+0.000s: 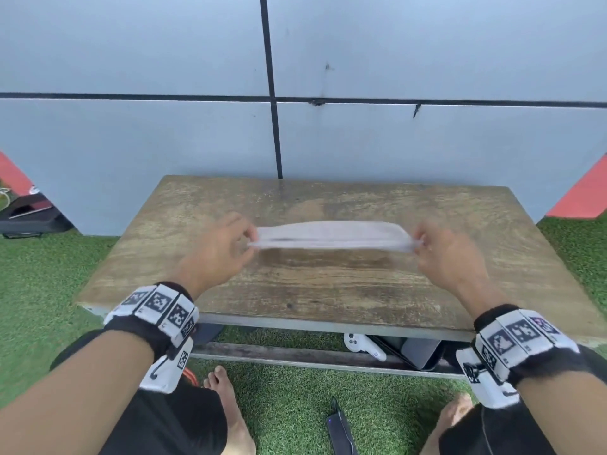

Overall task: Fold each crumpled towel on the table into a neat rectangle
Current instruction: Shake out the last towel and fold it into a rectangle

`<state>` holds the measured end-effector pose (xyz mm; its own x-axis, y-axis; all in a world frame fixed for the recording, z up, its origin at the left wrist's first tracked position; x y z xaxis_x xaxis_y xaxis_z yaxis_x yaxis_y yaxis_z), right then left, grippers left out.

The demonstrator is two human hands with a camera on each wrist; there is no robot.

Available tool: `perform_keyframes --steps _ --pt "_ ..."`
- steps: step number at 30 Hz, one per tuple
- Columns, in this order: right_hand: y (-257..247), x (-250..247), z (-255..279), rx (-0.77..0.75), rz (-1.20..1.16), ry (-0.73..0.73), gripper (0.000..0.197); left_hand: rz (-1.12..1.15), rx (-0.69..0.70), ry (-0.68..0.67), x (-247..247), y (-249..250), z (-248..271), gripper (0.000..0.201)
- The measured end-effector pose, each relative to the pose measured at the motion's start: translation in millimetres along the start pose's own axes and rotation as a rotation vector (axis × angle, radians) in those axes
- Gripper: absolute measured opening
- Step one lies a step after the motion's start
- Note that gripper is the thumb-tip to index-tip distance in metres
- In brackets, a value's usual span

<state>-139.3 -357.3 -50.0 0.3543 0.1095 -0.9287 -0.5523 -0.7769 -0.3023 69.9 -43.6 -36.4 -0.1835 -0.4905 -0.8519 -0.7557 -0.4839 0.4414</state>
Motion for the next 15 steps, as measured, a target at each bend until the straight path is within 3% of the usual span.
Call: perform_keyframes --steps 2,4,9,13,15 --pt "15.4 43.6 17.5 0.085 0.125 -0.314 0.019 -0.074 -0.071 -0.276 38.4 -16.1 27.3 0.021" --pt "21.4 66.0 32.1 0.118 0.154 -0.441 0.026 -0.167 -0.106 -0.423 62.0 -25.4 50.4 0.021" --pt "25.2 69.5 45.6 0.269 0.046 -0.326 0.009 -0.149 -0.346 -0.245 60.3 -34.2 58.9 0.022" --pt "30.8 71.6 51.2 0.308 -0.043 -0.266 0.031 -0.211 -0.448 -0.278 69.7 -36.3 58.9 0.04" --pt "30.4 66.9 53.7 0.303 -0.068 -0.237 0.032 -0.195 -0.477 -0.265 72.3 -33.5 57.2 0.042"
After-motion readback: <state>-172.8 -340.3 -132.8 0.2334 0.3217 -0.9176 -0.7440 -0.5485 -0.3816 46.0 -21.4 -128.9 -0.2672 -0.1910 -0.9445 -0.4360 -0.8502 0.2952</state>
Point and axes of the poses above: each hand's wrist, its own z-axis away from the middle knuckle, its own x-axis out of the palm, y = z × x, the point moved 9 cm from there along -z, towards the middle knuckle, and after that the axes turned 4 degrees about y, right-handed, at the moved point
